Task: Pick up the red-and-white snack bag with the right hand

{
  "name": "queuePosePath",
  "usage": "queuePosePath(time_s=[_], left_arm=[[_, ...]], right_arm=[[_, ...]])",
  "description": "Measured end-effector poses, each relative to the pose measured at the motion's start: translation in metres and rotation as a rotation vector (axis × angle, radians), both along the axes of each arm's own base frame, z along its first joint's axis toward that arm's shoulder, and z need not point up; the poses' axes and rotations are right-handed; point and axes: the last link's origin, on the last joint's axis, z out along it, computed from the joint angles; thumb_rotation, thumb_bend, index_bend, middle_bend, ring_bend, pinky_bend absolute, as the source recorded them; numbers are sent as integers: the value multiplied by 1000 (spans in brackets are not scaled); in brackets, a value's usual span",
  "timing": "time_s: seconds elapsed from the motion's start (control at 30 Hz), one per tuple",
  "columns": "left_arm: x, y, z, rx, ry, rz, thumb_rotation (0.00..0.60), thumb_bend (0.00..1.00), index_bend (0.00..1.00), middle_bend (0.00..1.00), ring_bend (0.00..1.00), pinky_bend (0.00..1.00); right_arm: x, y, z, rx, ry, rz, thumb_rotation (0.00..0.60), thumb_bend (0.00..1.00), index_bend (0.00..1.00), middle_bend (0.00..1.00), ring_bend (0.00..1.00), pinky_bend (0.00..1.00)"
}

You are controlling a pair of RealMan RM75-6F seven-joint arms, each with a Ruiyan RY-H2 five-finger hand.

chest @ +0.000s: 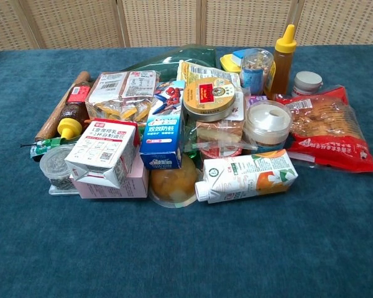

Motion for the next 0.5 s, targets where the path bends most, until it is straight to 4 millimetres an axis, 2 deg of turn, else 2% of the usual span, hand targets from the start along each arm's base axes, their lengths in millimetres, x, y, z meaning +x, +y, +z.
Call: queuePosePath(time_s=[0.3, 0.5], left_arm=[[4, 3, 6, -3, -16, -23, 600, 0, 153, 268, 213, 0], [1, 1, 7, -1, -20, -11, 600, 0, 151, 264, 213, 0]], right_arm=[[25, -23, -25, 175, 16, 58, 378, 31, 0, 0, 0, 141], [39, -39, -39, 229, 39, 87, 340, 33, 0, 0, 0, 135]])
